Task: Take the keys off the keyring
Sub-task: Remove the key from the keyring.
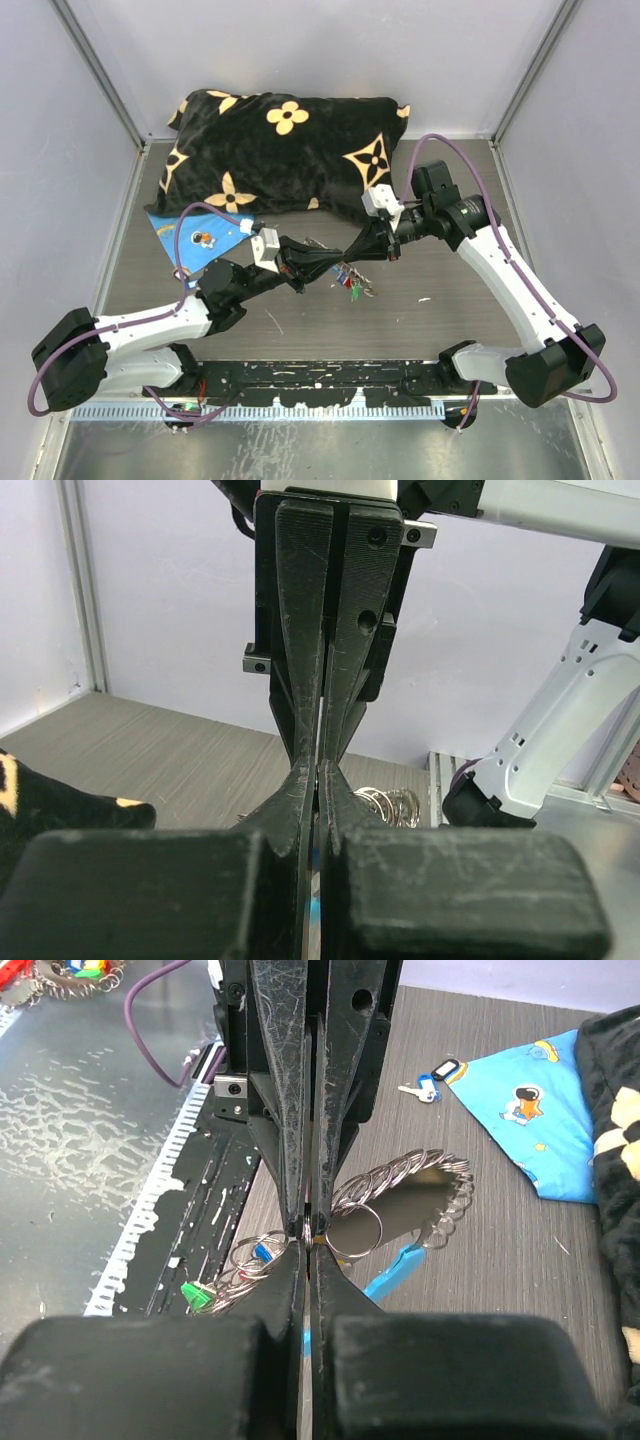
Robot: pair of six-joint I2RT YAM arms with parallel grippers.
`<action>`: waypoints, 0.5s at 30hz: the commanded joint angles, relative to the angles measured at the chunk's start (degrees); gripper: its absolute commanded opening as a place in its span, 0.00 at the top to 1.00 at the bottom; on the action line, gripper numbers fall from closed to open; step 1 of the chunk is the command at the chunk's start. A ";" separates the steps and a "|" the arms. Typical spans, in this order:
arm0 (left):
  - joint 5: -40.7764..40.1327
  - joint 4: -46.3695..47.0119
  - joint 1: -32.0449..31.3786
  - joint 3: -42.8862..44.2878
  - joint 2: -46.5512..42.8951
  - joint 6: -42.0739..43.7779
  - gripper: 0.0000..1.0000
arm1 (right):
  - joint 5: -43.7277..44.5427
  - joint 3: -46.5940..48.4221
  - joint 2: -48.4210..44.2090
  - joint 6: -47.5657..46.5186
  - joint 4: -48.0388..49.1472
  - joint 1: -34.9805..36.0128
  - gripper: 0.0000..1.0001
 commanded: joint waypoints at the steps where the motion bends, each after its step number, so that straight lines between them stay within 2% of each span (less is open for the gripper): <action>1: -0.23 3.86 0.18 2.22 -1.37 0.68 1.00 | 3.09 2.83 -0.38 -2.37 -1.87 0.65 0.99; 2: -0.19 2.23 0.22 2.03 -2.11 1.37 0.99 | 5.05 3.92 -0.30 -3.66 -3.49 1.02 0.99; 3: -0.15 -0.17 0.25 1.91 -3.48 2.00 0.89 | 7.60 5.15 -0.13 -5.09 -5.48 1.43 0.99; 5: -0.91 -6.02 0.25 1.84 -6.12 3.30 0.63 | 14.29 7.41 0.17 -7.34 -9.00 3.56 0.99; 7: -2.12 -13.68 0.31 2.19 -9.35 4.43 0.49 | 24.51 8.70 0.37 -8.35 -11.11 6.71 0.99; 11: -3.78 -25.29 0.23 2.14 -15.17 5.13 0.40 | 42.58 11.87 1.77 -9.80 -15.43 13.57 0.99; 13: -3.36 -26.67 0.28 1.05 -16.77 5.54 0.40 | 49.80 14.54 3.67 -10.13 -18.91 16.26 0.99; 15: -2.15 -24.21 0.23 -0.93 -16.93 6.94 0.43 | 55.38 17.75 5.93 -10.07 -21.99 18.43 0.99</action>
